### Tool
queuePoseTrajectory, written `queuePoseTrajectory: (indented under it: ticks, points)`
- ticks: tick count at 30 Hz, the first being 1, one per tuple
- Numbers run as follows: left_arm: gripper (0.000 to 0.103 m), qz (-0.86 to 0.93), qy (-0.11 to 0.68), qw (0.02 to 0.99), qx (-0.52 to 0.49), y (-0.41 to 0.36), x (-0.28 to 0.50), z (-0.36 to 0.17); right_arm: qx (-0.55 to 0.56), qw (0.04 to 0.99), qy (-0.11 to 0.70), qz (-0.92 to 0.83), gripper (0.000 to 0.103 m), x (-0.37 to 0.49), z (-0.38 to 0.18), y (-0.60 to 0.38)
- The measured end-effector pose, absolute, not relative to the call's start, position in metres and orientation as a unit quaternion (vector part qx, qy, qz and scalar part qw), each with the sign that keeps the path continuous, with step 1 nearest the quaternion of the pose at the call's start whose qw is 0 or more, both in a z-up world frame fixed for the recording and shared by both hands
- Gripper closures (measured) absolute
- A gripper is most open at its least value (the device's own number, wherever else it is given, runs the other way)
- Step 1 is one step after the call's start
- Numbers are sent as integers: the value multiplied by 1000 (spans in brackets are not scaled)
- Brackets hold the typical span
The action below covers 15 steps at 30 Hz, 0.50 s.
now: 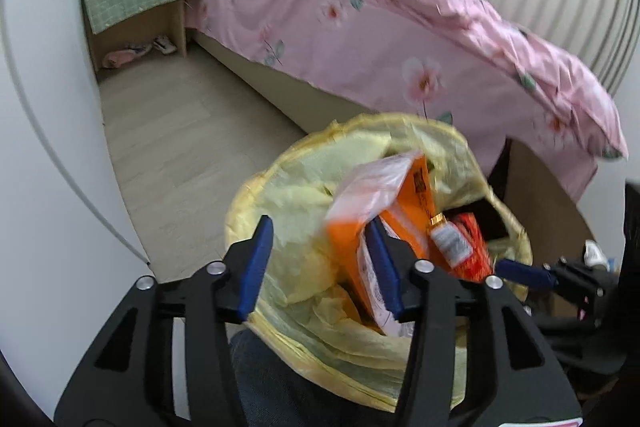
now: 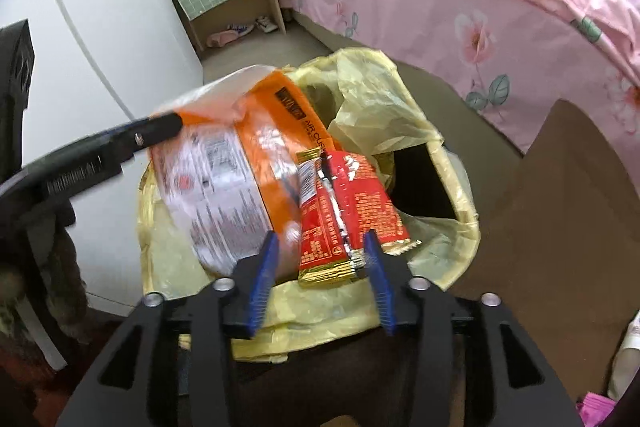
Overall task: Collect trash
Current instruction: 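Carry both wrappers into the yellow trash bag and open both grippers, then grasp the yellow-gold snack wrapper with the left gripper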
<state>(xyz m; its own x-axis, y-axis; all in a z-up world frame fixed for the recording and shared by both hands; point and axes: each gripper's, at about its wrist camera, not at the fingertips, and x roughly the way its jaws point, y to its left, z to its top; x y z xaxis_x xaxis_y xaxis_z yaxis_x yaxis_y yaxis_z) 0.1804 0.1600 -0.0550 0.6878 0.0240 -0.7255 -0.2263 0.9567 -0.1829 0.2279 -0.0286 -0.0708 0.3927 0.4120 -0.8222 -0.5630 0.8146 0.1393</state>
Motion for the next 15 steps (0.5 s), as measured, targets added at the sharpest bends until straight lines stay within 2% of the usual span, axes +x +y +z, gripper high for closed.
queuePoseTrajectory:
  ticks: [4,9,12,15]
  points:
    - [42,65,373,918,-122,157,175,-39,-74,855,434,272,51,211,-47,-48]
    - [37,49,350,927,-122,150,164,-21,-69,892,386,224,45,174,-14,-91]
    - [29,22,337,933,-121,136,155,-11,-63,916,352,180,41,145,1,-123]
    - [26,-40,341,932,-117,112,150,-8,-52,930,335,143,37,126,8,-153]
